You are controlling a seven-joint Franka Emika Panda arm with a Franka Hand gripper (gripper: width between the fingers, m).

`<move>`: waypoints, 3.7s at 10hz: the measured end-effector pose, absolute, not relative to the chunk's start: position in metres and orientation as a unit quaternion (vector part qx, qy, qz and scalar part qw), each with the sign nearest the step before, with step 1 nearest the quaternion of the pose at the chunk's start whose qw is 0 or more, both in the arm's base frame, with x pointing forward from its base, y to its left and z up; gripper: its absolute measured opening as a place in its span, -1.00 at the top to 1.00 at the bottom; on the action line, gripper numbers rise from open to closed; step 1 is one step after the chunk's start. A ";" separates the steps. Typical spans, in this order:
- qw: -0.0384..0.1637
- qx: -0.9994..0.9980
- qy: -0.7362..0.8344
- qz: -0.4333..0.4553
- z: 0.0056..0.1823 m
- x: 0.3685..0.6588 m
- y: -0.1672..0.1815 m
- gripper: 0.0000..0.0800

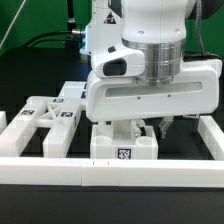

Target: Assemble chair

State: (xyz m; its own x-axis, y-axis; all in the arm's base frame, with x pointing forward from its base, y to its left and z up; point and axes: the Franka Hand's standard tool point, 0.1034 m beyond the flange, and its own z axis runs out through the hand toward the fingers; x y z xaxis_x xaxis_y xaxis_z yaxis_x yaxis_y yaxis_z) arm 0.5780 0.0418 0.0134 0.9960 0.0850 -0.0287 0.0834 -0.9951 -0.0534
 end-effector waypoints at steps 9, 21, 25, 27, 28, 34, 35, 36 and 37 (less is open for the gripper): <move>0.030 -0.999 -0.002 0.014 0.014 0.580 0.083 0.92; 0.032 -0.999 -0.001 0.001 0.020 0.607 0.118 0.92; 0.032 -0.999 -0.028 -0.018 0.045 0.616 0.108 0.12; 0.032 -0.998 -0.048 -0.023 0.063 0.610 0.096 -0.55; 0.032 -0.998 -0.058 -0.022 0.068 0.603 0.089 -0.55; 0.026 -0.997 -0.069 -0.024 0.067 0.572 0.074 -0.62; 0.024 -0.998 -0.054 -0.026 0.063 0.557 0.067 -0.62; 0.024 -0.999 -0.039 -0.022 0.058 0.537 0.060 -0.62; 0.021 -0.999 -0.043 -0.020 0.054 0.523 0.050 -0.62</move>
Offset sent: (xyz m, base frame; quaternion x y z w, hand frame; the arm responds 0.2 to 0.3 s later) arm 0.0000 0.0000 0.0000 0.0000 0.0000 0.0000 1.0000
